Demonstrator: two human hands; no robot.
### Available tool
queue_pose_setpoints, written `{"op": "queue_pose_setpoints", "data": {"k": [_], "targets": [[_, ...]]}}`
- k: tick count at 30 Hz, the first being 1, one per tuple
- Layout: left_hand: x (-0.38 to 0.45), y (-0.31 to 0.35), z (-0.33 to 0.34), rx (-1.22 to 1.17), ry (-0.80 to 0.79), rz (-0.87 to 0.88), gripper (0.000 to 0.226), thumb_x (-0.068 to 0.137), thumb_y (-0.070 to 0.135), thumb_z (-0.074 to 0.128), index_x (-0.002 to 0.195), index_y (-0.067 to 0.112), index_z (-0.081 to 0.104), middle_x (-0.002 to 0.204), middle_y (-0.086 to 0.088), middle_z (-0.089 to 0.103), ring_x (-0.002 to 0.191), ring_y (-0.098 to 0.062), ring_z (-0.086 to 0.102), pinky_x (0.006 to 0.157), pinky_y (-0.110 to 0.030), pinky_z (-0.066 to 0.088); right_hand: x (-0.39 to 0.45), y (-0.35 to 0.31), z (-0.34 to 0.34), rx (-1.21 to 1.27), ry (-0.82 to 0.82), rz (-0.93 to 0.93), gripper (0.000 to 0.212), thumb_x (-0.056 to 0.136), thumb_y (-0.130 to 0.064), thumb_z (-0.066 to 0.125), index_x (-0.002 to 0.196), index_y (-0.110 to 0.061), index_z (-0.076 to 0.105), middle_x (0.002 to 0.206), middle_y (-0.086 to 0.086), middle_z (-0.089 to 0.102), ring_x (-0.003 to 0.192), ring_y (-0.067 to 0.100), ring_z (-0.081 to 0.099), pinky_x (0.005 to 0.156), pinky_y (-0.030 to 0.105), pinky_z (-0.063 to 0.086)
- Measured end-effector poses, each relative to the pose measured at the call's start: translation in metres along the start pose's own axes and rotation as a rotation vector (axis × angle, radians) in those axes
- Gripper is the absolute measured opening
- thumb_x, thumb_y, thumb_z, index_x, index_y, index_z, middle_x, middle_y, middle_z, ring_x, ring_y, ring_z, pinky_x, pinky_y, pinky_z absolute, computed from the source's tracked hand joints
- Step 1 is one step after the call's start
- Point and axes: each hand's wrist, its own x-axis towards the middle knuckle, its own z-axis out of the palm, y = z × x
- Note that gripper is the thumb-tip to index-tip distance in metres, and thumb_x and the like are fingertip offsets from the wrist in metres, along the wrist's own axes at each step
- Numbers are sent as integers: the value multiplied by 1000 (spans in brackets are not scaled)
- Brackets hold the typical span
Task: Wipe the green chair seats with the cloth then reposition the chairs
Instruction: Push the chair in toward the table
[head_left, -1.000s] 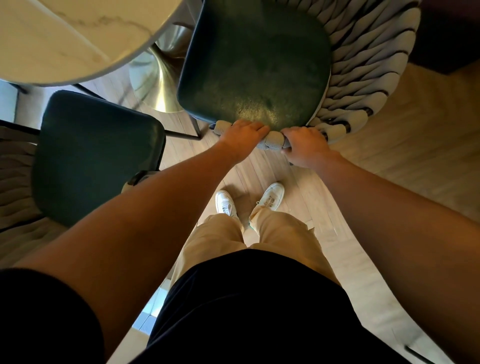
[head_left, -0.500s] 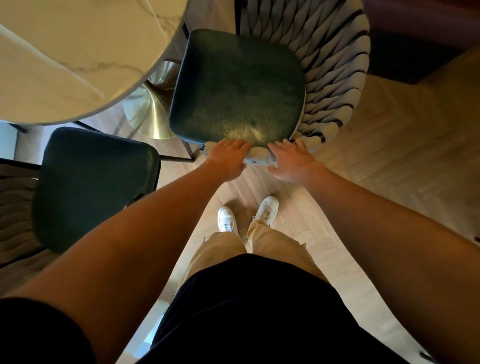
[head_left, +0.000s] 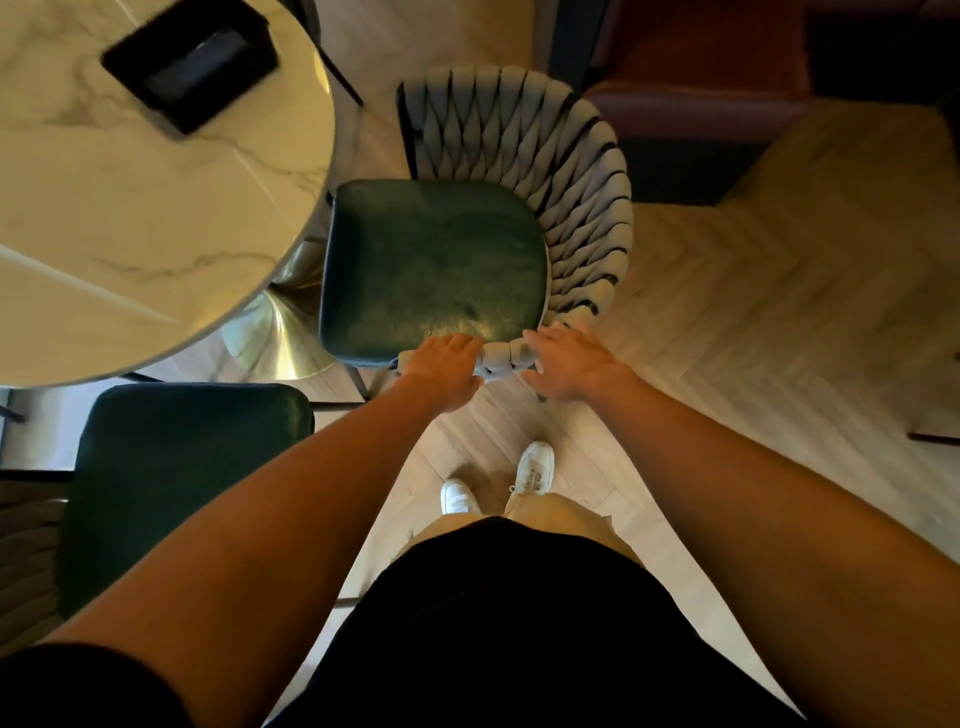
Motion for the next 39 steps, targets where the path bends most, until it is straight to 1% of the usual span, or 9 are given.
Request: {"op": "queue_pose_setpoints", "data": {"k": [5, 8, 10, 14, 17, 20, 31, 36, 39], "targets": [[9, 11, -16, 8, -23, 46, 50, 101, 42, 57, 144, 22, 44, 150, -4, 49, 133, -29, 51, 115, -48, 39, -8, 2, -4, 32, 39, 44, 65, 99, -47, 49, 156, -21, 32, 158, 6, 39, 145, 28, 34, 120, 48, 22], [22, 21, -25, -3, -33, 77, 50, 101, 41, 57, 144, 20, 44, 147, -6, 52, 129, -29, 53, 112, -48, 42, -6, 14, -11, 65, 51, 75, 58, 95, -45, 51, 147, -22, 43, 146, 5, 51, 133, 27, 44, 111, 48, 33], [33, 26, -30, 4, -44, 86, 50, 101, 42, 57, 144, 20, 43, 147, -6, 52, 129, -29, 53, 111, -47, 42, -2, 26, -15, 66, 51, 82, 57, 93, -48, 51, 144, -23, 46, 145, 4, 52, 131, 27, 46, 109, 47, 37], [60, 38, -36, 31, -77, 78, 55, 103, 44, 51, 150, 20, 37, 155, -7, 44, 138, -30, 46, 114, -45, 38, 10, 58, -27, 95, 33, 98, 55, 96, -48, 50, 145, -23, 46, 146, 4, 52, 133, 28, 46, 111, 50, 33], [85, 51, -38, 56, -125, 43, 62, 101, 53, 50, 152, 20, 36, 157, -7, 42, 140, -30, 43, 115, -44, 35, 28, 90, -40, 129, 40, 74, 41, 98, -40, 47, 135, -23, 51, 143, 6, 54, 130, 29, 47, 108, 51, 33], [120, 66, -43, 13, -154, 4, 58, 104, 48, 47, 153, 19, 34, 157, -8, 41, 141, -31, 42, 116, -45, 34, 50, 126, -57, 134, 16, 28, 51, 97, -43, 50, 144, -23, 45, 150, 7, 47, 137, 30, 42, 111, 51, 32], [263, 150, -79, -276, -191, -327, 62, 103, 46, 48, 156, 19, 30, 155, -13, 43, 136, -35, 47, 113, -51, 41, 134, 270, -139, 116, -92, -163, 59, 100, -41, 49, 153, -18, 36, 157, 6, 38, 143, 28, 34, 119, 48, 23], [292, 165, -97, -402, -137, -467, 63, 102, 45, 50, 157, 21, 31, 157, -10, 40, 141, -33, 43, 115, -53, 39, 159, 303, -177, 104, -105, -251, 65, 100, -40, 52, 157, -22, 28, 160, 5, 35, 148, 26, 29, 122, 48, 19], [302, 163, -109, -437, -91, -536, 62, 104, 43, 50, 158, 21, 30, 159, -10, 39, 142, -33, 42, 114, -50, 38, 180, 308, -196, 78, -118, -311, 58, 100, -39, 54, 152, -20, 37, 154, 6, 42, 145, 27, 33, 120, 49, 21]]}}
